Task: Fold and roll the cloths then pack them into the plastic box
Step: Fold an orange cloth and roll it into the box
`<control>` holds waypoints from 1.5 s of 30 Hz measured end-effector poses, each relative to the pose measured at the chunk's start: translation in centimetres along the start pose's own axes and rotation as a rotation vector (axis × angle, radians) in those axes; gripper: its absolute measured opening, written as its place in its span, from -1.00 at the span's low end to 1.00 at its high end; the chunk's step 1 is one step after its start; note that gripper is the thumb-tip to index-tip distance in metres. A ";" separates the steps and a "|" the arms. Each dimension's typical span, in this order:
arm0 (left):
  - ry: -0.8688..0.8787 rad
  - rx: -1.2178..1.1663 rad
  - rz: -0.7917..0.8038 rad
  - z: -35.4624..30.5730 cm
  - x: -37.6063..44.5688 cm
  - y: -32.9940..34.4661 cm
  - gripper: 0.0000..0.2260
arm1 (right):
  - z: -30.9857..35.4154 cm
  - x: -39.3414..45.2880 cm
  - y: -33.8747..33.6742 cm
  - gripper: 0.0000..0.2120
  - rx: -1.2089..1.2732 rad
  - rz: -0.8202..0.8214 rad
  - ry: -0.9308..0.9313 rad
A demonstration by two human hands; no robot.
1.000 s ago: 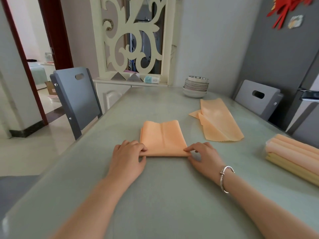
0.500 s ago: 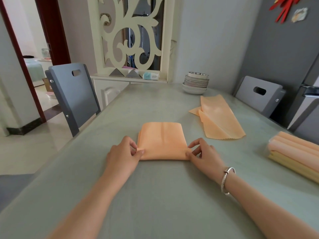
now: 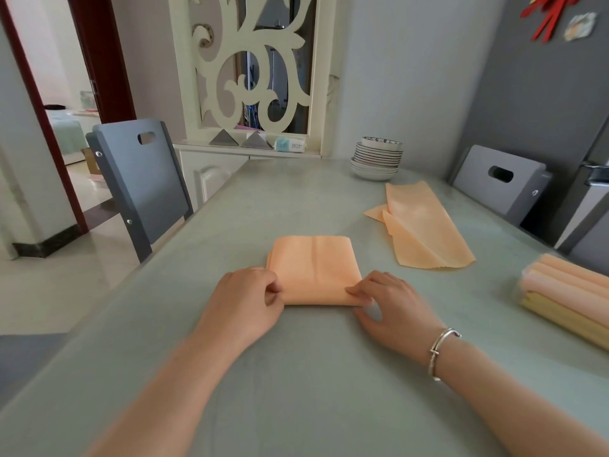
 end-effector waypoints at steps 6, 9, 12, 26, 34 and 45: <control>-0.123 -0.193 0.019 0.6 -0.7 -0.1 -0.87 | 0.0 0.0 -0.1 -0.91 0.370 0.025 0.278; -0.286 -0.370 0.024 0.9 -0.7 0.1 -0.85 | -0.8 -0.5 0.0 -0.97 0.466 0.058 0.404; -0.379 -0.410 0.044 0.8 -0.7 0.4 -0.84 | -0.9 -0.8 0.2 -0.92 0.475 0.073 0.450; -0.272 -0.113 -0.066 -0.3 -0.5 1.2 -0.84 | 0.0 0.7 -0.2 -0.78 -0.010 0.011 0.269; 0.026 0.085 -0.040 -1.5 -1.1 0.7 -0.87 | 0.0 0.4 -0.4 -0.85 0.009 -0.050 -0.032; -0.400 -0.212 0.089 0.6 -0.9 0.2 -0.82 | -0.2 -0.2 -0.8 -0.94 0.434 0.029 0.295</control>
Point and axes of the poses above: each hand's wrist, its own x-axis towards the middle knuckle, its own y-axis out of the palm, z = x × y, the point moved 1 cm from there along x, towards the middle knuckle, and after that the axes turned 11 degrees about -x, right-handed, at the moved point
